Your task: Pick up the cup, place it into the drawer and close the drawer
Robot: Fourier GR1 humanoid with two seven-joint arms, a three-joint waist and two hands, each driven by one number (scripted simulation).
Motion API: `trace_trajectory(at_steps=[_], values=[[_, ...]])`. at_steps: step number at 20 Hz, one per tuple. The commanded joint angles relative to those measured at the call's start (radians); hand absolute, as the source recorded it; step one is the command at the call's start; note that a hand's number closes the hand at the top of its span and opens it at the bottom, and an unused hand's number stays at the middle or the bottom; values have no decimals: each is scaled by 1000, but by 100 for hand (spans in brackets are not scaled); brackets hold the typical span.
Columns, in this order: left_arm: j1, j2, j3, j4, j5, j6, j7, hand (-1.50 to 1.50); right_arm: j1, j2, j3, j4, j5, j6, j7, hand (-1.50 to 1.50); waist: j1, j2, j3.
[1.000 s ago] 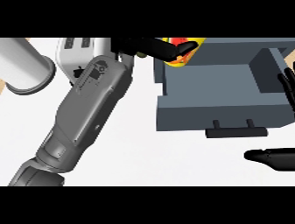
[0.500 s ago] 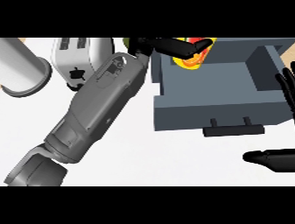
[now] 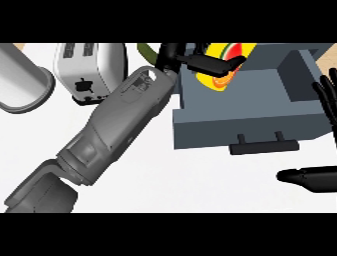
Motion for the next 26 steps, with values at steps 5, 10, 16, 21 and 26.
trace_trajectory(at_steps=[5,10,16,21,26], values=[[-13,0,-177,17,51,49,82,-150,-43,2,6,22,-14,6,5,-150,-21,5,1],[21,0,-274,20,46,102,104,-150,-34,4,15,-5,-7,8,7,-150,-32,8,1],[34,0,-238,-16,92,110,-48,-150,-38,48,19,-17,-110,21,41,-150,-5,4,0],[11,0,-193,-61,143,119,-92,-150,-15,-25,-21,-43,-234,134,69,150,17,-4,-1],[10,0,-173,-110,148,162,-68,-150,49,-117,7,-152,-136,199,86,150,42,-16,-1]])
